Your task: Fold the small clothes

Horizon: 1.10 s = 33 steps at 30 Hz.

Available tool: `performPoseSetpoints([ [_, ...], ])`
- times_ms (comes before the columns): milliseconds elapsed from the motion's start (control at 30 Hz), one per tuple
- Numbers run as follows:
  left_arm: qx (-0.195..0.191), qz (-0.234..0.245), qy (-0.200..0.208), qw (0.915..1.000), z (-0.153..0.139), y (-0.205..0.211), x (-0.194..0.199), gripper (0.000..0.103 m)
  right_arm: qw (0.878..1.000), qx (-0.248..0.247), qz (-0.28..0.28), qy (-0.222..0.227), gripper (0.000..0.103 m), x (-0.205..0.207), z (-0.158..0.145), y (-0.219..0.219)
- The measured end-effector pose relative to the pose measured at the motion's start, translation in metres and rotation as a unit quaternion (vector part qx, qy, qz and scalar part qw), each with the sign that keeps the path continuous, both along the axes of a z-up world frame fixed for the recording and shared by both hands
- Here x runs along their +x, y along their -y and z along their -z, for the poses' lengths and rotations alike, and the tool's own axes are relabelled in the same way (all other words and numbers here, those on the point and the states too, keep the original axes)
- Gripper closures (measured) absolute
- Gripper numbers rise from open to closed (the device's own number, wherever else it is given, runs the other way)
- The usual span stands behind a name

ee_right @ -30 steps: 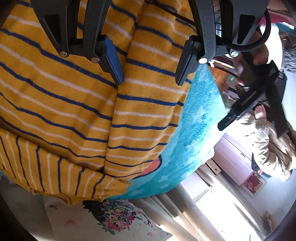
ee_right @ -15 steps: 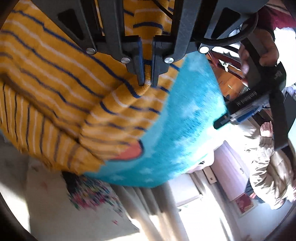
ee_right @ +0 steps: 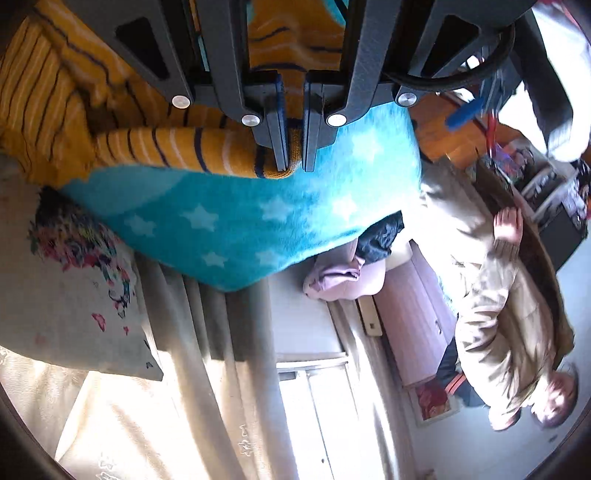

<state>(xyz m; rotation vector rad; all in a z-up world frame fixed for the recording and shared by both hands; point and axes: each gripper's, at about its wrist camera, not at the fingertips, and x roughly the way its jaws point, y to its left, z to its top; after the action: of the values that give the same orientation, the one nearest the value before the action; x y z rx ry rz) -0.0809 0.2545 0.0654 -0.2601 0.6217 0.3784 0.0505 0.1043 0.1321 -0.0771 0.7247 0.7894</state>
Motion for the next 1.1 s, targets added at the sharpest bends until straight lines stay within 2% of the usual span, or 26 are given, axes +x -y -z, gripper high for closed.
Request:
performPoseSetpoints([
  [133,-0.009,0.009,0.0,0.9999,0.0,-0.001,0.001,0.0,0.999,0.039,0.023,-0.024,0.096,0.027,-0.018,0.024],
  [333,-0.023,0.03,0.001,0.9993,0.001,0.009,0.015,0.0,0.994,0.098,0.056,-0.002,0.098,0.043,-0.071,0.075],
  [400,-0.031,0.045,0.003,0.9985,0.0,0.016,0.019,0.0,0.993,0.1,0.062,0.005,0.098,0.044,-0.084,0.087],
  [467,-0.04,0.062,0.003,0.9973,0.0,0.023,0.025,0.0,0.994,0.08,0.077,0.019,0.098,0.044,-0.09,0.1],
  [533,-0.047,0.07,-0.001,0.9964,0.002,0.028,0.032,0.0,0.994,0.065,0.083,0.007,0.098,0.046,-0.076,0.113],
  [633,-0.056,0.073,-0.007,0.9957,0.008,0.03,0.041,0.0,0.995,0.045,0.085,-0.033,0.094,0.05,-0.034,0.122],
  [700,-0.061,0.075,-0.006,0.9953,0.012,0.027,0.047,0.0,0.992,0.049,0.082,-0.084,0.079,0.053,0.004,0.125],
  [733,-0.06,0.075,-0.009,0.9954,0.014,0.026,0.051,0.0,0.99,0.053,0.085,-0.102,0.077,0.054,0.019,0.126],
  [867,-0.057,0.07,-0.021,0.9957,0.025,0.012,0.075,0.0,0.984,0.061,0.063,-0.155,0.076,0.053,0.066,0.112],
  [967,-0.056,0.076,-0.024,0.9952,0.031,0.004,0.098,0.0,0.982,0.071,0.039,-0.169,0.07,0.053,0.074,0.092],
  [1067,-0.048,0.096,-0.05,0.993,0.039,0.004,0.123,0.001,0.983,0.074,0.032,-0.163,0.063,0.05,0.072,0.081],
  [1100,-0.057,0.107,-0.062,0.9907,0.044,0.003,0.131,0.015,0.984,0.074,0.032,-0.16,0.06,0.049,0.072,0.08],
])
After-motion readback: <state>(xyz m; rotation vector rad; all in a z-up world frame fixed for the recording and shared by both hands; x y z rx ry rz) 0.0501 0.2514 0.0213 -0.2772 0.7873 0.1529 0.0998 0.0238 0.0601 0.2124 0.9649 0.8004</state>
